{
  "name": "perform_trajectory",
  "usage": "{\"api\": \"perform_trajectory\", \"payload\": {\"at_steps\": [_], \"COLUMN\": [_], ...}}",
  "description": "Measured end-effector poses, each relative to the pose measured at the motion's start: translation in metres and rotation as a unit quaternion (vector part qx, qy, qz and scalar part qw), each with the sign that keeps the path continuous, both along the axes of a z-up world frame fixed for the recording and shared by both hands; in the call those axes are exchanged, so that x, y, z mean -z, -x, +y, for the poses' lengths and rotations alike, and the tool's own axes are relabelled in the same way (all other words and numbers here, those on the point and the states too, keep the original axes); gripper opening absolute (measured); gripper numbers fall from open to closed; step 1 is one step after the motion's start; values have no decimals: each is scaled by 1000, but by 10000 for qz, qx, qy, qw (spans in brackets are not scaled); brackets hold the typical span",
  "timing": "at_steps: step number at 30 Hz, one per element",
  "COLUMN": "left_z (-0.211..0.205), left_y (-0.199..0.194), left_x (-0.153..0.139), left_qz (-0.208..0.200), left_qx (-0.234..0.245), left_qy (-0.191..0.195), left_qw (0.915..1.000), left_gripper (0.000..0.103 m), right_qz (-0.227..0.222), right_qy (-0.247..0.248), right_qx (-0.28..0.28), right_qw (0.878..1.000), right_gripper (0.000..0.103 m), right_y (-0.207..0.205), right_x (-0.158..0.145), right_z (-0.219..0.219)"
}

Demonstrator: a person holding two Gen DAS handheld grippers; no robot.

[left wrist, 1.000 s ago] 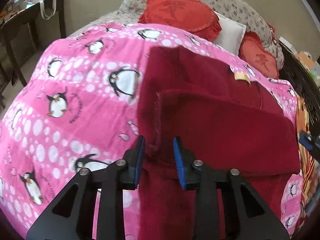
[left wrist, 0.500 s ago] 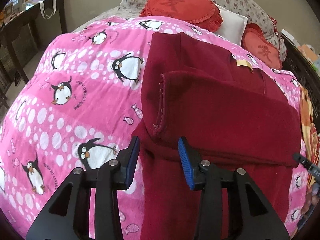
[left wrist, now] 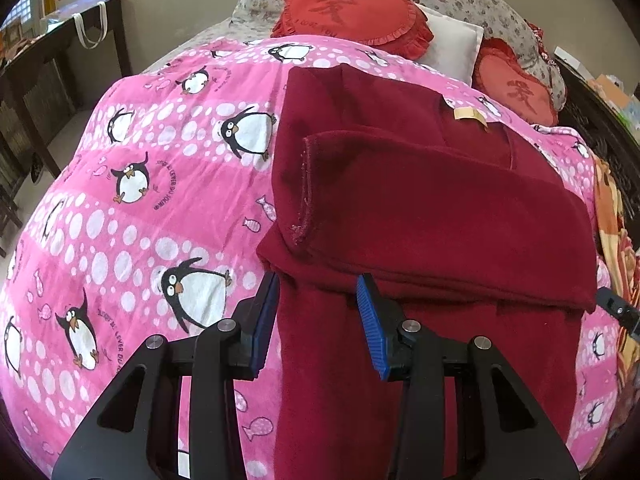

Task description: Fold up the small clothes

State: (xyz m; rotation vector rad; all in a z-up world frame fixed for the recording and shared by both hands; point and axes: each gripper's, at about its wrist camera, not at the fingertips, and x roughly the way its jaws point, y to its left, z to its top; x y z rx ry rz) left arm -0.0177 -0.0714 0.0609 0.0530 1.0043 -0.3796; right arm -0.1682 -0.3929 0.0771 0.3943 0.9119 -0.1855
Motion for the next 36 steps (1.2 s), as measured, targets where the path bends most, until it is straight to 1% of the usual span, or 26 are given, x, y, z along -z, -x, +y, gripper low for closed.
{"api": "perform_trajectory", "payload": {"at_steps": [1, 2, 4, 5, 10, 12, 14, 17, 21, 25, 29, 30, 31, 33, 36], "left_z": [-1, -1, -3, -5, -19, -23, -22, -20, -17, -12, -9, -9, -8, -6, 0], "left_y": [-1, -2, -7, -10, -34, -46, -51, -52, -45, -29, -15, -10, -6, 3, 17], "left_x": [-1, -2, -4, -3, 10, 21, 26, 25, 22, 15, 9, 7, 6, 4, 1], "left_qz": [2, 1, -42, -73, 3, 147, 182, 177, 160, 154, 97, 71, 56, 58, 114], "left_qx": [-3, -12, -67, -93, -149, -171, -213, -241, -227, -216, -95, -48, -13, 48, 89], "left_qy": [33, 73, 160, 183, -99, -254, -269, -221, -266, -212, -220, -253, -285, -299, -176], "left_qw": [10000, 10000, 9998, 9998, 9998, 9994, 9992, 9993, 9993, 9994, 9997, 9996, 9996, 9995, 9997], "left_gripper": [46, 55, 61, 61, 61, 62, 65, 65, 65, 65, 65, 65, 65, 65, 65], "right_qz": [-25, -35, -5, 20, 179, 207, 233, 237, 206, 117, 149, 172, 211, 243, 265], "right_qy": [-10, -8, 54, 100, 126, 155, 209, 191, 126, 18, -35, -74, -149, -342, -577], "right_qx": [-21, -42, -64, -67, 52, 45, 14, -3, 21, 61, 3, -22, -46, -64, -78], "right_qw": [10000, 10000, 10000, 9999, 9997, 9997, 9995, 9995, 9997, 9999, 9999, 9998, 9997, 9991, 9980], "right_gripper": [54, 54, 54, 54, 54, 54, 54, 55, 55, 55, 55, 57, 59, 60, 60], "right_y": [-2, -4, -8, -10, -19, -22, -25, -25, -22, -13, -1, 2, 5, 13, 25], "right_x": [0, 1, 4, 6, 21, 24, 25, 25, 24, 16, 8, 8, 8, 9, 13], "right_z": [2, 4, 8, 9, 5, 5, 5, 3, 3, 6, 15, 17, 19, 23, 28]}}
